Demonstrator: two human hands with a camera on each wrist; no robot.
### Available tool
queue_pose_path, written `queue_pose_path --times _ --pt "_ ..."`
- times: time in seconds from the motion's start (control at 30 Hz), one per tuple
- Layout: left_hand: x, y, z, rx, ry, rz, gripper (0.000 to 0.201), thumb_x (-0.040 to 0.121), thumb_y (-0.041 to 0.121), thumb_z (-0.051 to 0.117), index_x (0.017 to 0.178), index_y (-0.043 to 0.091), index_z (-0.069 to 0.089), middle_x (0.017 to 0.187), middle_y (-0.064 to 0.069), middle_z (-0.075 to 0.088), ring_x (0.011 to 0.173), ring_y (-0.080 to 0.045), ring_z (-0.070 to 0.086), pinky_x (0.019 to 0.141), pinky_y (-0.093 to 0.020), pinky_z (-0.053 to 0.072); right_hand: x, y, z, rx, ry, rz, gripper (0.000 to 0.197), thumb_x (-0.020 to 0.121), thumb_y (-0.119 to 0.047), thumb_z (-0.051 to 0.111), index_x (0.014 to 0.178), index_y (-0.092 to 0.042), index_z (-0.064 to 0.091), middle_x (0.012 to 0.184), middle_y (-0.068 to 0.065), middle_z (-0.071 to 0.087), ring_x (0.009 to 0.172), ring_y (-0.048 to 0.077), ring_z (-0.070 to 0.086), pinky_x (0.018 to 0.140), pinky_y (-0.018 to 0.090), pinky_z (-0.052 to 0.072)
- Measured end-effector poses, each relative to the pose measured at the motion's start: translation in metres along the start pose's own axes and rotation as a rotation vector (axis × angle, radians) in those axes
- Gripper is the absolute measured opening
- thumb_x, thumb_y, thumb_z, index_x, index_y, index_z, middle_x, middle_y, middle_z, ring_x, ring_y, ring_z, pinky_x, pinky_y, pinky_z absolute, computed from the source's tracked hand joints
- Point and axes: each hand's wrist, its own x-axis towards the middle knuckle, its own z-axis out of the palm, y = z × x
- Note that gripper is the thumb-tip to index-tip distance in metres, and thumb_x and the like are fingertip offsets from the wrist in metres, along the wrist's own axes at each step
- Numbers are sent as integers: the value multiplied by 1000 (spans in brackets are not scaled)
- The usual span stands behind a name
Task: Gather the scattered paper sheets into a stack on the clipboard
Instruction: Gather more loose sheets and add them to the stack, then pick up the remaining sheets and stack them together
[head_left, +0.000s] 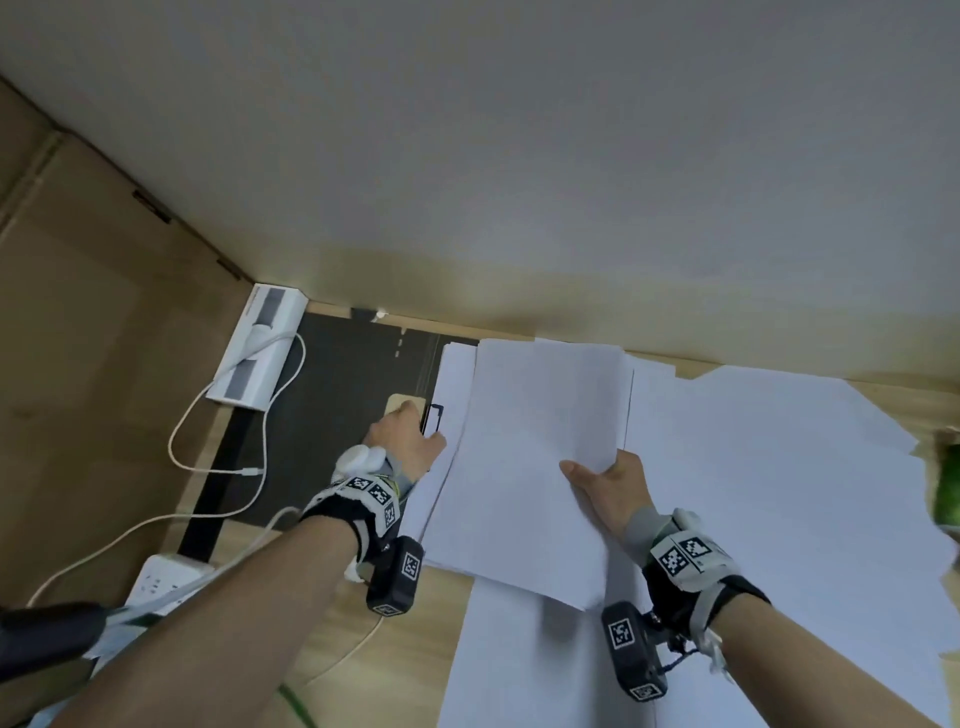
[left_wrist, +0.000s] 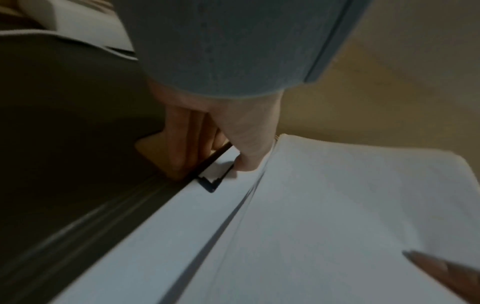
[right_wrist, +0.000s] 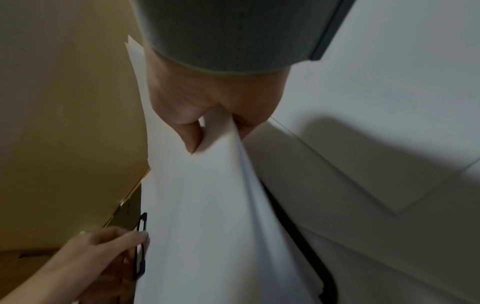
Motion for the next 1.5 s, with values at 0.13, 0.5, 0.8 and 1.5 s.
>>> queue_pose_path --times 0.13,0.5,0.8,1.5 --pt "4 9 -4 154 38 142 26 84 33 51 91 9 57 86 -7 63 71 -24 52 57 -27 42 -3 -8 12 -17 -28 -20 12 85 -12 72 97 -13 71 83 -1 73 73 13 69 62 18 53" --pt "9 20 -12 208 -26 206 11 84 17 47 80 7 50 81 -7 48 79 -21 44 61 -29 41 4 -10 37 21 -52 3 15 86 -12 68 101 -13 71 95 3 75 88 19 71 78 26 55" --pt "21 16 -19 176 -108 215 10 83 13 50 75 7 51 76 -7 56 67 -22 52 48 -24 31 12 -6 23 23 -51 53 12 86 -10 71 97 -6 71 84 4 72 71 17 67 61 18 52" --pt "17 33 1 215 -65 84 29 78 29 56 92 4 59 97 -10 62 71 -21 58 56 -23 42 3 -10 2 38 -119 113 15 82 -21 75 86 -11 65 77 -3 67 73 21 65 71 34 56"
